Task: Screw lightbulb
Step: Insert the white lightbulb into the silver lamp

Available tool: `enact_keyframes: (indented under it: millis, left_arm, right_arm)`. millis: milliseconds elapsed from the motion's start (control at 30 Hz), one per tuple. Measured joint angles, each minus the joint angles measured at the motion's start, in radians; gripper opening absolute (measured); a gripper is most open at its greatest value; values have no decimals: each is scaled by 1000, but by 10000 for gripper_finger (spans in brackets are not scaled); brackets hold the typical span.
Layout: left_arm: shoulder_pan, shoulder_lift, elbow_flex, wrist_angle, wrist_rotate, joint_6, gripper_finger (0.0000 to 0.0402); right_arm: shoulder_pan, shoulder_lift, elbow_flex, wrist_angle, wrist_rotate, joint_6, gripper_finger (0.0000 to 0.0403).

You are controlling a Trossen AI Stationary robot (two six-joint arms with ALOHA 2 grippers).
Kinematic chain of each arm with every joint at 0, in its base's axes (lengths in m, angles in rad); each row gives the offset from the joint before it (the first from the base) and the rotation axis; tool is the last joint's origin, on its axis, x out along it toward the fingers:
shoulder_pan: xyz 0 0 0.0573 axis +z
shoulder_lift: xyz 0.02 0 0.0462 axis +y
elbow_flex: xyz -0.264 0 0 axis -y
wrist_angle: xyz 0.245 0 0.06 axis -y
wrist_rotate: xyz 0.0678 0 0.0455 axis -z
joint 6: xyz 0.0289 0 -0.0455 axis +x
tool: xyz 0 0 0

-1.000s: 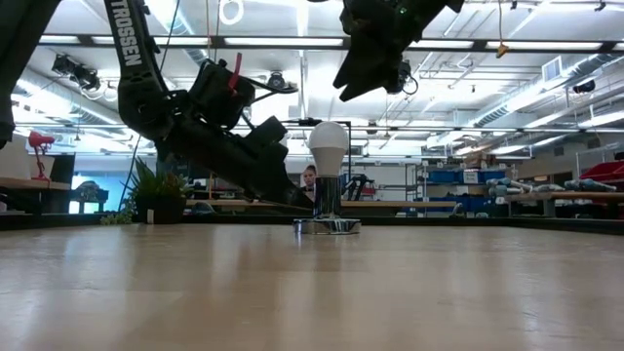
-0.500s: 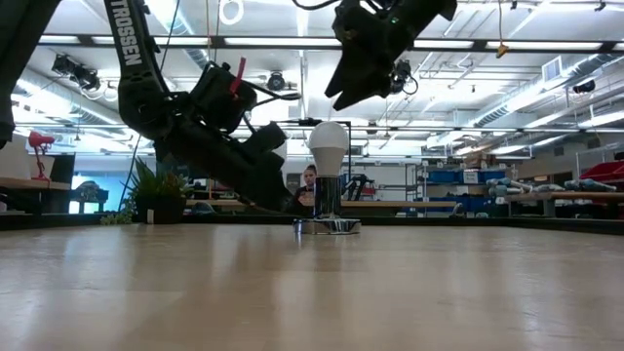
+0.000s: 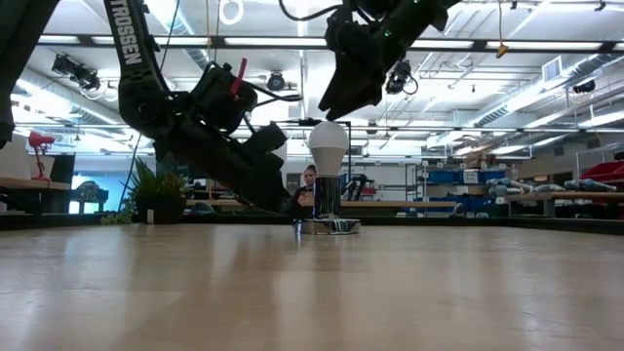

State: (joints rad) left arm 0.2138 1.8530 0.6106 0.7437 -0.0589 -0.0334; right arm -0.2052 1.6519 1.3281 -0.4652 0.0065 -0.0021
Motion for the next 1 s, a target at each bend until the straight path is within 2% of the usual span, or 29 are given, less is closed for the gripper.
enact_keyframes:
  millis: [200, 667, 833, 1000]
  left_arm:
    - [0, 0, 22, -33, 0, 3, 2]
    - [-1, 0, 36, -57, 0, 23, 2]
    - [-1, 0, 36, -58, -1, 19, 2]
    - [-1, 1, 35, -55, -1, 14, 2]
  right_arm:
    - [-16, 19, 1, 3, 0, -26, 286]
    - [-24, 46, 0, -21, 0, -40, 264]
    - [-25, 46, 1, -25, 4, 33, 247]
    - [-28, 46, 2, -26, 12, 283, 246]
